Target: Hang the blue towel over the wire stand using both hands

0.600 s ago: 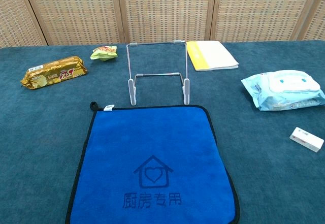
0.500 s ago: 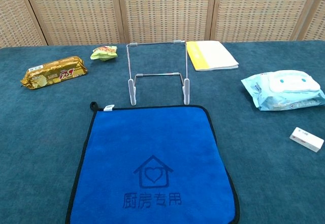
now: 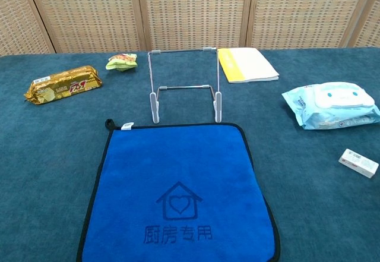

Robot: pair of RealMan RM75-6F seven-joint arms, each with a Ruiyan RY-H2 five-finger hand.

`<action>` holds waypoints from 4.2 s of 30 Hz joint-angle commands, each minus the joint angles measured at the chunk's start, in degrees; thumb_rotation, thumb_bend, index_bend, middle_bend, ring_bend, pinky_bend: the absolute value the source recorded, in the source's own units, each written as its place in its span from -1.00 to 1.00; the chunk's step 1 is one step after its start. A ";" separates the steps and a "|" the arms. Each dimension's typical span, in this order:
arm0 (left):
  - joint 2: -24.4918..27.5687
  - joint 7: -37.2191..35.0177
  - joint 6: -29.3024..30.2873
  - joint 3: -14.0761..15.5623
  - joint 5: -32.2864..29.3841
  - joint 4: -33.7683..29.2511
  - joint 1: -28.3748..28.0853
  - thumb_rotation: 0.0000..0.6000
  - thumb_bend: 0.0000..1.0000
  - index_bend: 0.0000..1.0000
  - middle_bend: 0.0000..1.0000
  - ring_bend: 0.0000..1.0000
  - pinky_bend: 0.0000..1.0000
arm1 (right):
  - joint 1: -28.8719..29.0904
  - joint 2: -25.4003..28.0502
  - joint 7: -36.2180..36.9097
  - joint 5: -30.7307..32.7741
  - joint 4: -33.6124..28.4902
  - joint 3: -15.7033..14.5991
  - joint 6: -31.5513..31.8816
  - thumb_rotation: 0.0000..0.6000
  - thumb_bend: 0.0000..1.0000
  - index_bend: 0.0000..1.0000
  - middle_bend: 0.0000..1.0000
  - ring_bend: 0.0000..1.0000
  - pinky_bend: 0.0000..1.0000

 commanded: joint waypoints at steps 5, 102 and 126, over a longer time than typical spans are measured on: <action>-0.66 0.83 -1.69 -0.50 -1.13 0.82 -0.88 1.00 -0.98 -1.00 -1.00 -1.00 -1.00 | 11.53 -4.08 3.31 -8.51 3.81 -0.39 -11.63 1.00 -1.00 -0.66 -1.00 -1.00 -1.00; -1.51 -1.10 -6.28 -2.06 -6.05 2.65 -3.62 1.00 -0.95 -1.00 -1.00 -1.00 -1.00 | 31.00 -30.16 -7.49 4.01 25.83 -0.27 -26.50 1.00 -0.12 0.33 -0.82 -1.00 -1.00; -28.10 -22.39 -8.84 3.89 21.98 55.22 -26.97 1.00 -0.92 -0.42 -1.00 -1.00 -1.00 | 31.37 -27.01 -7.94 5.81 21.43 0.01 -25.62 1.00 -0.12 0.33 -0.82 -1.00 -1.00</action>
